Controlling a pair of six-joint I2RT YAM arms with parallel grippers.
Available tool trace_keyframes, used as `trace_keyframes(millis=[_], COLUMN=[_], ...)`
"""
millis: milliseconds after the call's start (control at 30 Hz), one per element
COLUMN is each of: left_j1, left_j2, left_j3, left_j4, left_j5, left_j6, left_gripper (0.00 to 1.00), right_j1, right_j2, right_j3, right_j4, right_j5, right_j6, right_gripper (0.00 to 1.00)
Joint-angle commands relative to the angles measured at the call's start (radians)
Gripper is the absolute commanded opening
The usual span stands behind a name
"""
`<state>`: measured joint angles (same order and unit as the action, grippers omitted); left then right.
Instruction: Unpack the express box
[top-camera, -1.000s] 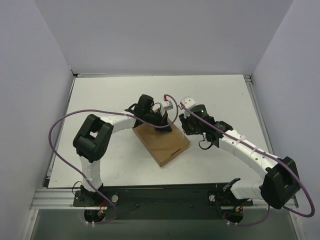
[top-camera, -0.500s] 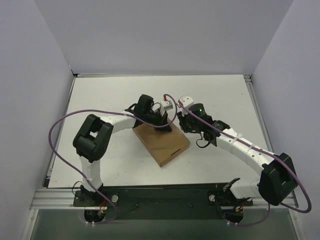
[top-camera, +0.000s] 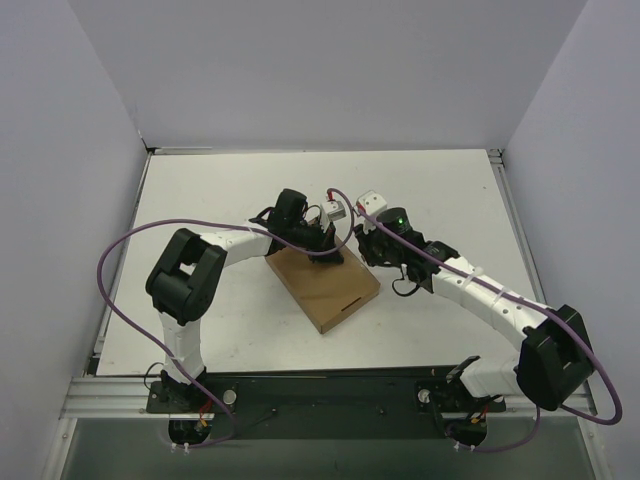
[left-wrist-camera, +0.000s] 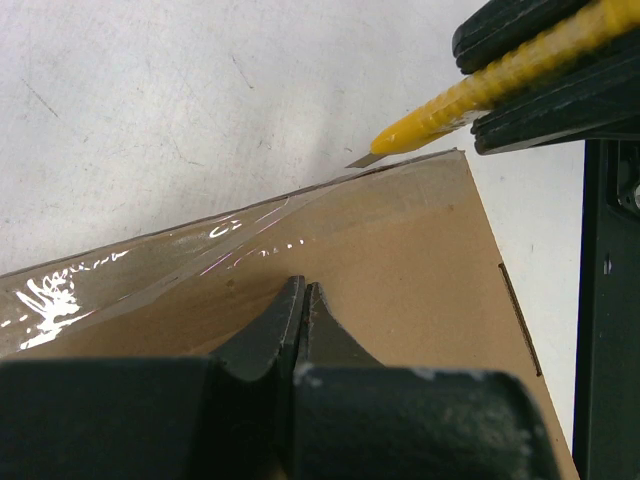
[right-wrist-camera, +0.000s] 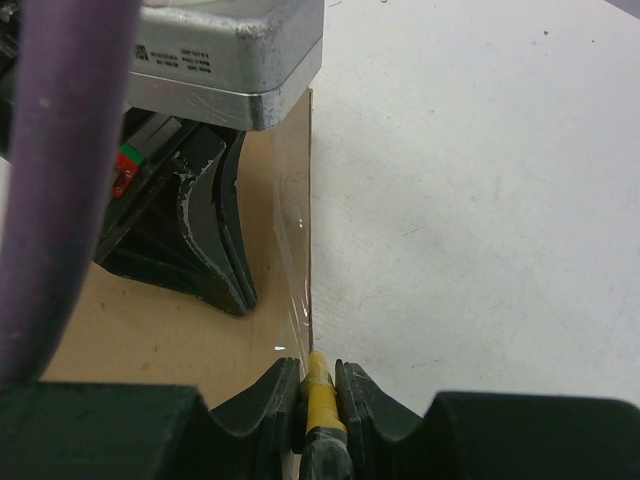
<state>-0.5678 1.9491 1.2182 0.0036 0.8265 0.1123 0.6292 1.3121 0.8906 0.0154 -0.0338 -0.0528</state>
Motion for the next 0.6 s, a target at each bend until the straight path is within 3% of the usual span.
trace_keyframes(millis=[0,567], left_j1=[0.002,0.003], left_j2=[0.04,0.045], left_j3=[-0.005,-0.006], left_j4=[-0.077,-0.079], left_j5=[-0.049,-0.05], left_j6=[0.033,0.035], left_gripper=[0.0,0.0], right_j1=[0.009,0.01], right_j2=[0.007,0.009], right_j3=[-0.015,-0.042], right_j4=[0.017,0.005], right_j5=[0.009,0.003], right_j6=[-0.002,-0.01], right_gripper=[0.0,0.0])
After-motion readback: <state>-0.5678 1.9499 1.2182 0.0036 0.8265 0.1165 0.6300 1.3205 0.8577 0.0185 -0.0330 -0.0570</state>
